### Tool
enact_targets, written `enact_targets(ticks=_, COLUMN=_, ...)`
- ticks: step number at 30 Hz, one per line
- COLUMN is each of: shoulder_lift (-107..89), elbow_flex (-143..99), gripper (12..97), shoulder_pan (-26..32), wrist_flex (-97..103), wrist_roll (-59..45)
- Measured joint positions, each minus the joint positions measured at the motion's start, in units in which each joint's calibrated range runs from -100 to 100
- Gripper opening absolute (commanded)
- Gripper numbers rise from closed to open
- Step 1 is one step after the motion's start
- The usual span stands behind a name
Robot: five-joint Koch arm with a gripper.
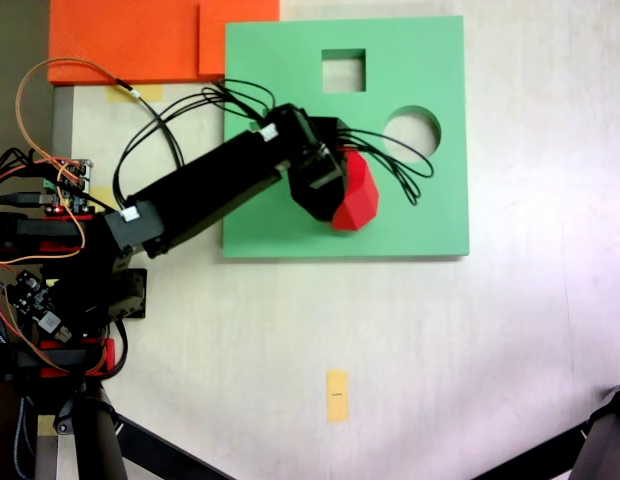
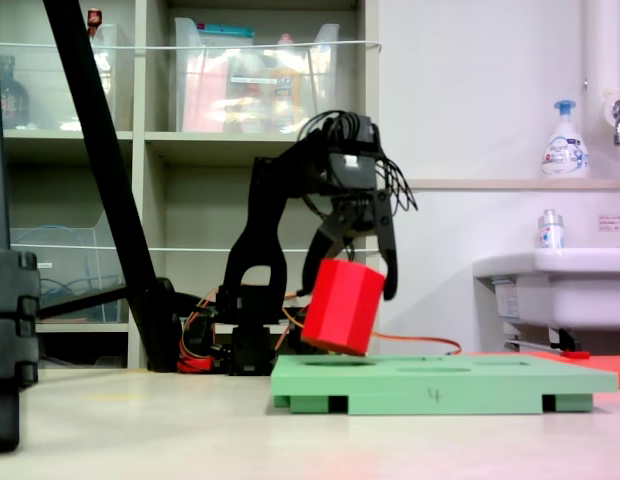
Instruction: Put the octagonal pillar block into the corresponding hole
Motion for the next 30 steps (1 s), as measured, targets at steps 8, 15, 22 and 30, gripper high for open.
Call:
enact_targets(ticks=8, shoulder_lift=5.06, elbow_flex=0.00, gripper=31.7, shoulder_pan=0.54, wrist_flex=0.00, wrist_roll=0.00)
enact_targets(ticks=15, shoulder_lift=8.07, elbow_flex=0.00, gripper=31.8, shoulder_pan=0.68, wrist_flex=0.00, wrist_roll=0.00)
enact_targets(ticks=22, shoulder_lift=11.63, elbow_flex=1.27, gripper=31.9, shoulder_pan=0.68, wrist_flex=-0.20, wrist_roll=-0.05)
enact_targets(ticks=30, shoulder_lift=14.23, elbow_flex=2.35, gripper=41.9, shoulder_pan=0.83, wrist_flex=-0.20, wrist_roll=-3.61)
